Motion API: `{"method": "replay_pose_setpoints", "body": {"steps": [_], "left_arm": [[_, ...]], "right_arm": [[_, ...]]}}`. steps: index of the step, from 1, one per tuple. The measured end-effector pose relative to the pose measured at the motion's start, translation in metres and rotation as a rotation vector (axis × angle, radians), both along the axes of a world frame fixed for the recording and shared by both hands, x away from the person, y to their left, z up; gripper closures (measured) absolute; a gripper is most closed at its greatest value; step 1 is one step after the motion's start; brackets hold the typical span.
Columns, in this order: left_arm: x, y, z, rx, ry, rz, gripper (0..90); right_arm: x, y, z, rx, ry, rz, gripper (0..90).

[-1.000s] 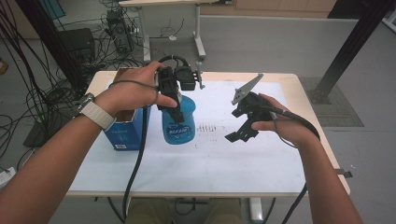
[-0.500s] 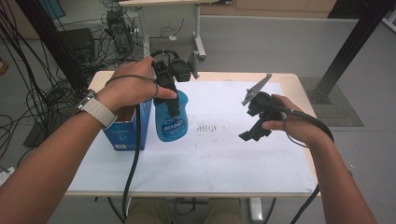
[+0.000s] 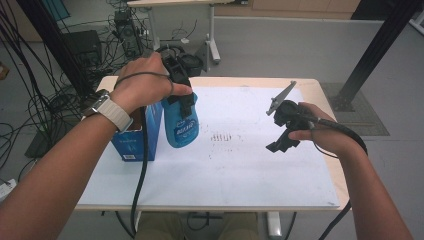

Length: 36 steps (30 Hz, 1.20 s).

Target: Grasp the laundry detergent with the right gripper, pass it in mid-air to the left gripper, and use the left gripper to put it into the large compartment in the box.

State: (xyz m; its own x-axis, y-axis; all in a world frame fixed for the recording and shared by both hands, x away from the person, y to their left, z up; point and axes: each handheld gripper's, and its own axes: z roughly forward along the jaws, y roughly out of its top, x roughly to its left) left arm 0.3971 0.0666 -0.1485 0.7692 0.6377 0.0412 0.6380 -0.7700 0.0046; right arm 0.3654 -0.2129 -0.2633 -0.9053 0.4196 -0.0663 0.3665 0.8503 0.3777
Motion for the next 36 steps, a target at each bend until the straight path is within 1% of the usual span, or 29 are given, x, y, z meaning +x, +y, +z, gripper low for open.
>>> {"method": "replay_pose_setpoints", "body": {"steps": [1, 3, 6, 7, 8, 14, 15, 17, 19, 20, 21, 24, 26, 28, 30, 33, 36], "left_arm": [[0.001, 0.000, 0.001, 0.006, -0.003, 0.013, 37.5], [0.003, 0.001, 0.003, 0.014, -0.004, 0.042, 37.5], [0.006, 0.003, 0.006, 0.014, -0.010, 0.088, 37.5], [0.007, 0.004, 0.007, 0.019, -0.008, 0.094, 37.5], [0.008, 0.005, 0.008, 0.017, -0.009, 0.113, 37.5], [0.013, 0.011, 0.012, 0.017, -0.004, 0.169, 37.5], [0.014, 0.012, 0.013, 0.015, -0.005, 0.187, 37.5], [0.015, 0.013, 0.014, 0.017, -0.006, 0.205, 37.5], [0.017, 0.015, 0.016, 0.015, -0.009, 0.238, 37.5], [0.017, 0.016, 0.017, 0.024, -0.005, 0.244, 37.5], [0.018, 0.016, 0.019, 0.024, -0.005, 0.260, 37.5], [0.019, 0.019, 0.023, 0.014, -0.012, 0.297, 37.5], [0.020, 0.020, 0.026, 0.025, -0.003, 0.310, 37.5], [0.020, 0.022, 0.030, 0.019, -0.002, 0.336, 37.5], [0.020, 0.025, 0.033, 0.016, -0.001, 0.350, 37.5], [0.020, 0.028, 0.040, 0.008, -0.001, 0.380, 37.5], [0.020, 0.030, 0.046, 0.010, -0.012, 0.407, 37.5]], "right_arm": [[0.001, 0.000, 0.001, 0.000, -0.007, 0.004, 8.5], [0.001, -0.001, 0.002, -0.009, -0.008, -0.006, 8.5], [0.002, -0.001, 0.004, -0.016, -0.012, -0.007, 8.5], [0.002, -0.002, 0.004, -0.016, -0.013, -0.006, 8.5], [0.003, -0.002, 0.005, -0.020, -0.012, -0.005, 8.5], [0.005, -0.003, 0.007, -0.029, -0.018, 0.000, 8.5], [0.005, -0.004, 0.006, -0.031, -0.019, 0.001, 8.5], [0.006, -0.005, 0.006, -0.038, -0.020, 0.000, 8.5], [0.006, -0.006, 0.006, -0.040, -0.019, -0.002, 8.5], [0.007, -0.006, 0.006, -0.042, -0.019, 0.001, 8.5], [0.007, -0.006, 0.006, -0.044, -0.019, 0.002, 8.5], [0.007, -0.006, 0.006, -0.050, -0.021, 0.007, 8.5], [0.007, -0.006, 0.005, -0.052, -0.023, 0.004, 8.5], [0.008, -0.007, 0.005, -0.063, -0.029, 0.003, 8.5], [0.008, -0.007, 0.005, -0.069, -0.028, 0.008, 8.5], [0.008, -0.008, 0.006, -0.068, -0.029, 0.006, 8.5], [0.009, -0.009, 0.007, -0.071, -0.032, 0.007, 8.5]]}}
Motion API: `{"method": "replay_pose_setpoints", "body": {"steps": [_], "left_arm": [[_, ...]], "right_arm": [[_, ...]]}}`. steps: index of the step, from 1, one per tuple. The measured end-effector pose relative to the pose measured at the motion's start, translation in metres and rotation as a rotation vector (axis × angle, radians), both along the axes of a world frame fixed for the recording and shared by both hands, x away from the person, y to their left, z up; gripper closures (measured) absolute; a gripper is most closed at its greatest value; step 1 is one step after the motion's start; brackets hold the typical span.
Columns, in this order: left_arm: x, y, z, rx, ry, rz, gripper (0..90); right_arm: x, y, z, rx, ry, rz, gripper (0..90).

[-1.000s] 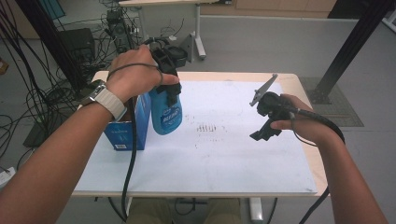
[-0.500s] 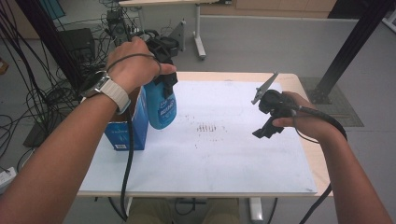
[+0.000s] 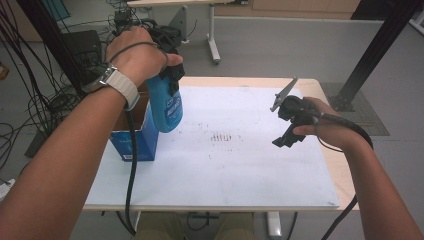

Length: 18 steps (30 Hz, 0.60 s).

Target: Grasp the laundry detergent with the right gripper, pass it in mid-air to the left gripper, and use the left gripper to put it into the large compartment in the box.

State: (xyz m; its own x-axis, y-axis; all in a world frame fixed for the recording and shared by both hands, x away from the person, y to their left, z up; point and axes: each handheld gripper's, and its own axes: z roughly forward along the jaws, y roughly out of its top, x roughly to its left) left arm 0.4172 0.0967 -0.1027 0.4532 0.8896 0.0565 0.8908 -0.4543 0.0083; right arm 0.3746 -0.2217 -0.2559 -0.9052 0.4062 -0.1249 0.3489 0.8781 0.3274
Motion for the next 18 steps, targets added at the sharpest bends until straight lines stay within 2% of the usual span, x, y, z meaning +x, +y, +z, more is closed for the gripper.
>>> {"method": "replay_pose_setpoints", "body": {"steps": [5, 9, 18], "left_arm": [[0.001, 0.006, 0.007, 0.014, 0.002, 0.044, 37.5], [0.001, 0.010, 0.011, 0.010, 0.003, 0.075, 37.5], [0.004, 0.020, 0.019, -0.026, 0.014, 0.130, 37.5]], "right_arm": [[0.001, 0.000, 0.003, -0.004, -0.006, 0.007, 8.5], [0.003, 0.002, 0.003, -0.011, -0.008, 0.011, 8.5], [0.008, 0.004, 0.003, -0.022, -0.008, 0.023, 8.5]]}}
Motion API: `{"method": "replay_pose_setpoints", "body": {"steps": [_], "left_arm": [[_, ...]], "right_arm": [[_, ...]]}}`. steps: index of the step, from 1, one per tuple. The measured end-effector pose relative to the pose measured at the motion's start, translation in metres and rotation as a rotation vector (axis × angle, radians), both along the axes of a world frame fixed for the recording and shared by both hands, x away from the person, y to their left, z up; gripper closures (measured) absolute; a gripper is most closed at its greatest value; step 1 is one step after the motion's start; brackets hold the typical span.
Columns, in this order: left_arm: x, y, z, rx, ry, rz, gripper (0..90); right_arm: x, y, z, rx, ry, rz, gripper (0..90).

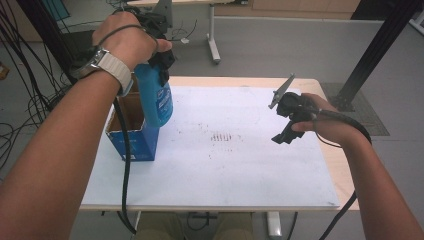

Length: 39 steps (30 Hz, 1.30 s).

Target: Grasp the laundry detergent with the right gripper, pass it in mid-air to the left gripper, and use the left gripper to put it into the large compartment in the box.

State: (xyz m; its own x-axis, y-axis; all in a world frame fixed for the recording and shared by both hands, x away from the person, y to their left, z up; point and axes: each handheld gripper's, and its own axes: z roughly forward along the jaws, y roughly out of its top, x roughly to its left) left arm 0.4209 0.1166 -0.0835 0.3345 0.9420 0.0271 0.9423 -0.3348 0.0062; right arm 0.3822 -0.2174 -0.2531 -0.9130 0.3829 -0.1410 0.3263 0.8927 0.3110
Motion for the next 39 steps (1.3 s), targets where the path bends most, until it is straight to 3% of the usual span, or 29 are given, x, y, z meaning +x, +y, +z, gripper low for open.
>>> {"method": "replay_pose_setpoints", "body": {"steps": [19, 39], "left_arm": [[0.007, 0.025, 0.021, 0.005, -0.023, 0.105, 37.5], [0.015, 0.055, 0.024, 0.013, -0.034, 0.189, 37.5]], "right_arm": [[0.005, -0.006, -0.003, -0.022, 0.025, 0.002, 8.5], [0.009, -0.009, -0.003, -0.031, 0.030, 0.000, 8.5]]}}
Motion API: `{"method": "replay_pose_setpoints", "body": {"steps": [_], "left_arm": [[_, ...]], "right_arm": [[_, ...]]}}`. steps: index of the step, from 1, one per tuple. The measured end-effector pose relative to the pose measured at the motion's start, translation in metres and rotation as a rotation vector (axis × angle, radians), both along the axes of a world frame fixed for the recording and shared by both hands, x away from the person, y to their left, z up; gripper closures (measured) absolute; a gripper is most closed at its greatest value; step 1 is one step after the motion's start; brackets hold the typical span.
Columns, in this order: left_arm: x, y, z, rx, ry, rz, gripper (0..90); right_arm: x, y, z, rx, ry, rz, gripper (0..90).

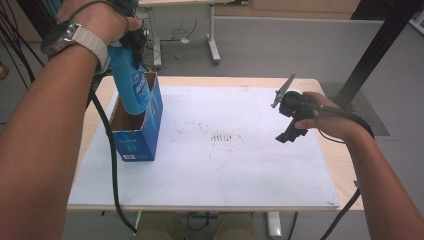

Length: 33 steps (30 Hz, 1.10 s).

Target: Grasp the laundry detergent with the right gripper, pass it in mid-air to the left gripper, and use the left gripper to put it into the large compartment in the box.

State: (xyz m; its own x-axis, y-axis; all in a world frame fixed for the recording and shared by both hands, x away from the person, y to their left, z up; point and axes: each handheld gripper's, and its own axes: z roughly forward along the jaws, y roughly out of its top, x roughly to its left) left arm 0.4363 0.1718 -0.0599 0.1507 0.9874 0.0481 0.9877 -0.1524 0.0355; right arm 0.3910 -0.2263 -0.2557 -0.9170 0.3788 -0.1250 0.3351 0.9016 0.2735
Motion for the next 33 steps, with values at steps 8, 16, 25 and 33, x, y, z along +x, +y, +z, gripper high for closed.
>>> {"method": "replay_pose_setpoints", "body": {"steps": [8, 16, 25, 33], "left_arm": [[0.005, 0.011, -0.005, -0.001, -0.008, 0.019, 37.5], [0.010, 0.020, -0.013, -0.006, -0.011, 0.038, 37.5], [0.015, 0.027, -0.022, -0.004, -0.008, 0.048, 37.5], [0.016, 0.031, -0.025, -0.004, -0.021, 0.050, 37.5]], "right_arm": [[0.000, -0.002, -0.002, 0.000, 0.002, -0.008, 8.5], [0.003, -0.001, -0.004, -0.005, 0.008, -0.008, 8.5], [0.005, -0.001, -0.007, -0.008, 0.015, -0.016, 8.5], [0.006, -0.001, -0.007, -0.009, 0.016, -0.018, 8.4]]}}
